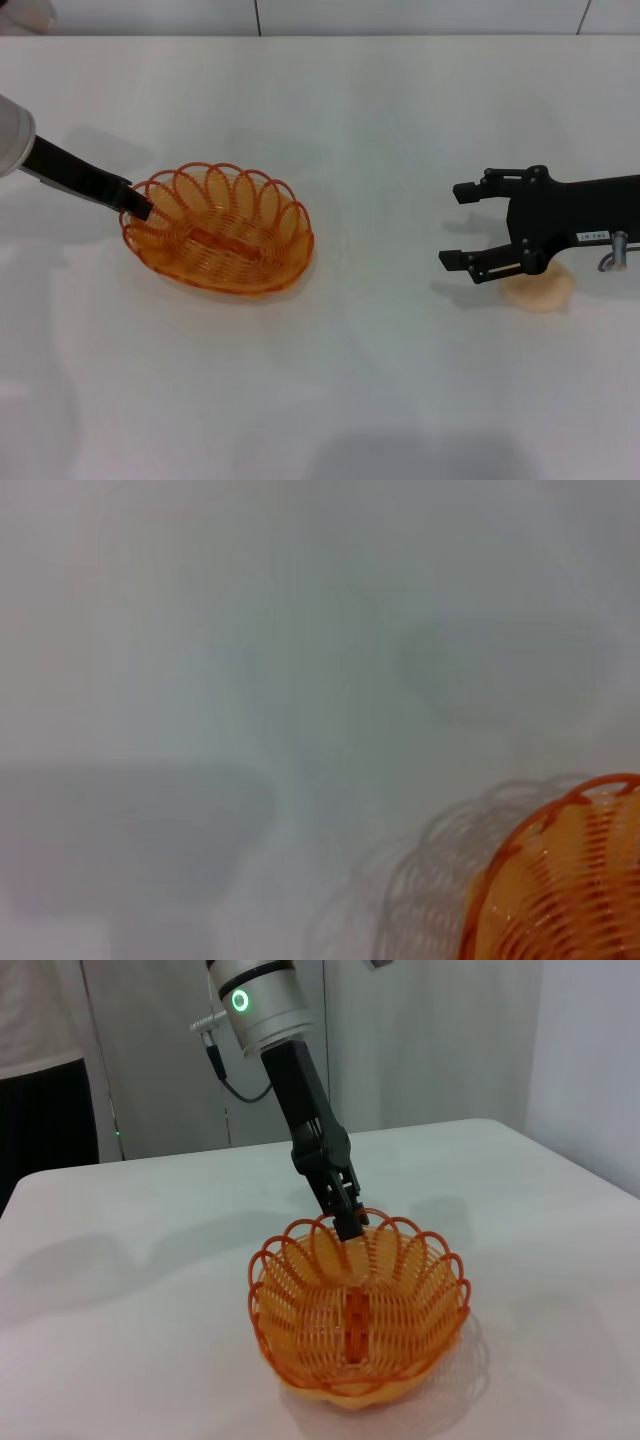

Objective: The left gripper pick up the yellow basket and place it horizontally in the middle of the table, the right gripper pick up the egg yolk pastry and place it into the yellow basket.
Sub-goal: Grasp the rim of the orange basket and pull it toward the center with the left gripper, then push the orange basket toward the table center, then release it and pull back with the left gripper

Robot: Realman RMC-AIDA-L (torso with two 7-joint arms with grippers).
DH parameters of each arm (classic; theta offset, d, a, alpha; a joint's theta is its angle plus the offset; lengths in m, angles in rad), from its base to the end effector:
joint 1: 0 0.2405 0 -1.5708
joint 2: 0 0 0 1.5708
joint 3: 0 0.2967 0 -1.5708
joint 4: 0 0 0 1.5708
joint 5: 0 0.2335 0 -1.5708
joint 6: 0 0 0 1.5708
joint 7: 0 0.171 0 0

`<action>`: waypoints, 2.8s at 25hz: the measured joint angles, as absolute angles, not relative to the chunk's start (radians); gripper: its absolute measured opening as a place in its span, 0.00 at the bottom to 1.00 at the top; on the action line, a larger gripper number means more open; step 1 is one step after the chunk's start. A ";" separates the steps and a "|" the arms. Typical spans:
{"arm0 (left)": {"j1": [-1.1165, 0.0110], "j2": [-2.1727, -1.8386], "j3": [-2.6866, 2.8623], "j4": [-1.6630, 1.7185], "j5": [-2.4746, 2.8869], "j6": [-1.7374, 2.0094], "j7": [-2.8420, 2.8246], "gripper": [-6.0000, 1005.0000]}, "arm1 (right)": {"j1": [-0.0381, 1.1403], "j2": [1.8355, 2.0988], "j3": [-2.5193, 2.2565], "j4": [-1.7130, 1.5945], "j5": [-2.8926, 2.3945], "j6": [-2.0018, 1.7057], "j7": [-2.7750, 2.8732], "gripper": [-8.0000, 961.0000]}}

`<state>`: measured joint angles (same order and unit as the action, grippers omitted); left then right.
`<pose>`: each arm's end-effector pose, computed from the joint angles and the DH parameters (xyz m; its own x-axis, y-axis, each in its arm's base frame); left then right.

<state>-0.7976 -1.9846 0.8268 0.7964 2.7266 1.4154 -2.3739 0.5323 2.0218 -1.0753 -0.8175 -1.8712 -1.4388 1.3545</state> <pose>-0.3034 0.4588 0.0060 0.5258 0.8506 -0.0073 0.7597 -0.4734 -0.4457 0.2609 0.3986 -0.0441 0.9444 -0.1054 -0.3115 -0.1763 -0.9619 -0.2089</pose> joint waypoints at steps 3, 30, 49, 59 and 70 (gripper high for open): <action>-0.798 -1.985 0.827 0.796 2.726 1.412 -2.374 0.38 | 0.533 2.022 -1.075 -0.817 -1.871 -1.438 1.355 0.92; -0.823 -1.972 0.823 0.873 2.555 1.567 -2.439 0.06 | 0.538 2.020 -1.075 -0.828 -1.868 -1.439 1.355 0.92; -0.867 -2.008 0.823 0.762 2.542 1.526 -2.850 0.06 | 0.565 2.019 -1.094 -0.838 -1.868 -1.440 1.327 0.92; -0.870 -2.037 0.823 0.695 2.513 1.485 -2.889 0.06 | 0.569 2.018 -1.114 -0.841 -1.868 -1.445 1.318 0.92; -0.861 -2.038 0.824 0.695 2.512 1.448 -2.907 0.06 | 0.554 2.016 -1.114 -0.856 -1.867 -1.460 1.314 0.92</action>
<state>-0.8607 -2.0382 0.8236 0.6948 2.5115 1.4476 -2.9071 0.5541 2.0156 -1.1139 -0.8563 -1.8668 -1.4599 1.3137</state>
